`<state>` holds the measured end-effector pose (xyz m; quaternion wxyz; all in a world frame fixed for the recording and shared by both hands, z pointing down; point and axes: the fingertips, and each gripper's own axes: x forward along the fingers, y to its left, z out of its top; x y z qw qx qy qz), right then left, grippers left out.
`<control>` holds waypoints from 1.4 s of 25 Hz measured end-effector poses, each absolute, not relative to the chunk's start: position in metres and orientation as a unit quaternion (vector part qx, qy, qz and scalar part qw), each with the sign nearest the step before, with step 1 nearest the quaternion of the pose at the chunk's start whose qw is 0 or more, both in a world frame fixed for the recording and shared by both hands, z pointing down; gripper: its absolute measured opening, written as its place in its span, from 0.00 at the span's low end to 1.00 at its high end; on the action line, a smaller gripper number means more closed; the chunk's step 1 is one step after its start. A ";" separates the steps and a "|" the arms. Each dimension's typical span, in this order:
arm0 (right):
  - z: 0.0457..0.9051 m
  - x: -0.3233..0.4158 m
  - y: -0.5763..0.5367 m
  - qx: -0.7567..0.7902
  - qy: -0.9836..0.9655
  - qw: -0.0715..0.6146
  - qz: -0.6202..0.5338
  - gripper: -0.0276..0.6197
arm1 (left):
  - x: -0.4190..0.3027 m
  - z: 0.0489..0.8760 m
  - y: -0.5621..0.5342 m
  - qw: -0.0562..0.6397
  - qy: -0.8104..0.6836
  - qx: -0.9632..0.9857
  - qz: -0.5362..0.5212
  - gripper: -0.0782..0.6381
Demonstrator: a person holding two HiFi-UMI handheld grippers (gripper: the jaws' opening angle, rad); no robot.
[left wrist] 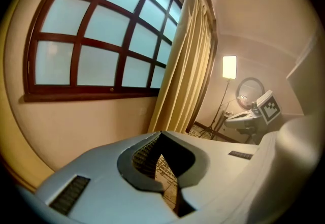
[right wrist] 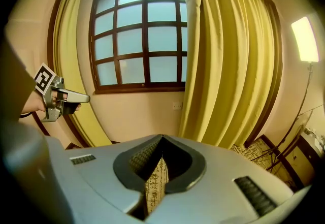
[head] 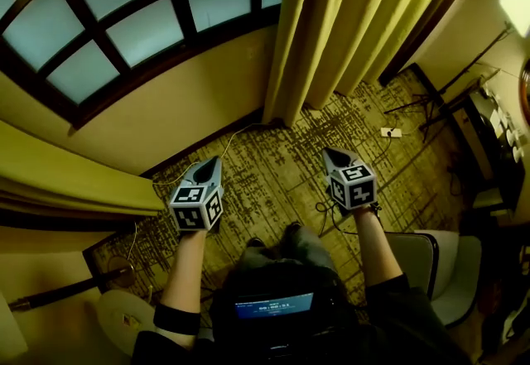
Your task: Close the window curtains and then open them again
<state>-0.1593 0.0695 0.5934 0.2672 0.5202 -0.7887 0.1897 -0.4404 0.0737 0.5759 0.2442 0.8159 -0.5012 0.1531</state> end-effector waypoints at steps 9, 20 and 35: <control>0.585 -0.136 0.035 0.516 -0.801 0.244 0.180 0.06 | -0.420 0.565 0.057 0.230 -0.514 0.811 0.157 0.09; 0.587 -0.044 -0.034 0.490 -0.821 0.220 0.195 0.06 | -0.301 0.549 -0.006 0.215 -0.522 0.810 0.161 0.09; 0.560 0.064 -0.113 0.460 -0.849 0.196 0.172 0.06 | -0.128 0.519 -0.102 0.174 -0.536 0.811 0.156 0.10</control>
